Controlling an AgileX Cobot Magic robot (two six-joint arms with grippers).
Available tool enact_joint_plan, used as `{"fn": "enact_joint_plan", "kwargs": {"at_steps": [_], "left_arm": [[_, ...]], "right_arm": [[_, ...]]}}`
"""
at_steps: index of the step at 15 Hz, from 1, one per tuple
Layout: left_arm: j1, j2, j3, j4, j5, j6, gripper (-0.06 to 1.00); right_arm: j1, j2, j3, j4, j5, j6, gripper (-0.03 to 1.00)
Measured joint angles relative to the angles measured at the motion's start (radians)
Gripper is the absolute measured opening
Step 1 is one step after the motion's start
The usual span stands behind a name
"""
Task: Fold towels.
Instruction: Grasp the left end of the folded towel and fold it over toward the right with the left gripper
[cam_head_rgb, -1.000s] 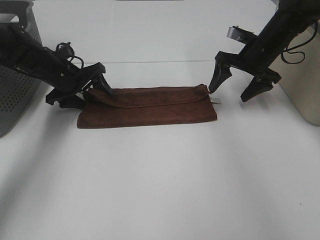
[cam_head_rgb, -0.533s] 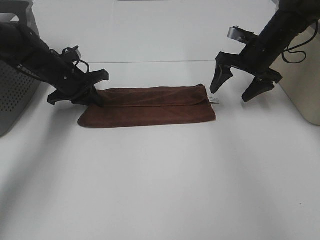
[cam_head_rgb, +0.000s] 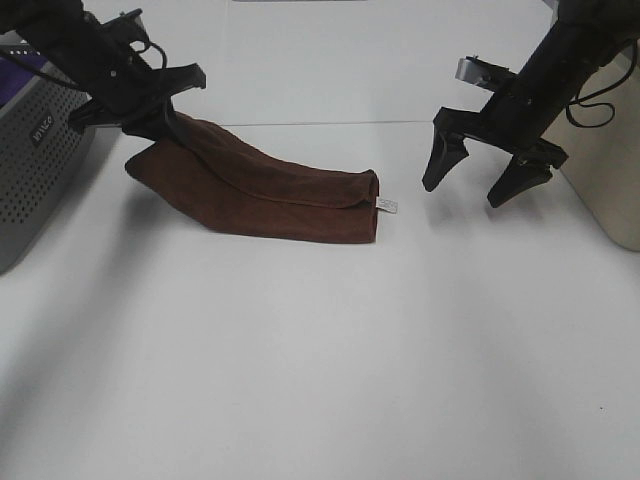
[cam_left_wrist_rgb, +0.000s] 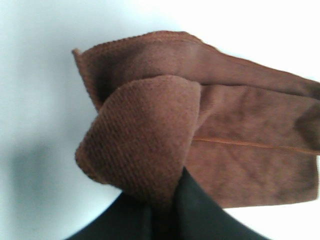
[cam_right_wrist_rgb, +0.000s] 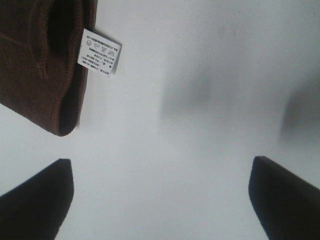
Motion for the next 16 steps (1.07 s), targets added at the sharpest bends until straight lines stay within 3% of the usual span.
{"fn": "enact_joint_plan", "kwargs": {"at_steps": [3,10,14,16], "left_arm": [[-0.071,0.000,-0.052,-0.114,0.004,-0.011,0.04],[-0.265,0.094,-0.053,-0.181,-0.193,-0.027,0.04],[-0.305,0.139,-0.053,-0.210,-0.305,-0.073,0.13],[-0.323,0.148,-0.053,-0.300,-0.350,-0.075,0.22]], "right_arm": [[0.000,0.000,0.000,0.000,0.001,0.000,0.91],[0.000,0.000,0.000,0.000,-0.005,0.000,0.91],[0.000,0.000,0.000,0.000,-0.007,0.000,0.91],[0.000,0.000,0.000,0.002,-0.015,0.000,0.91]]}}
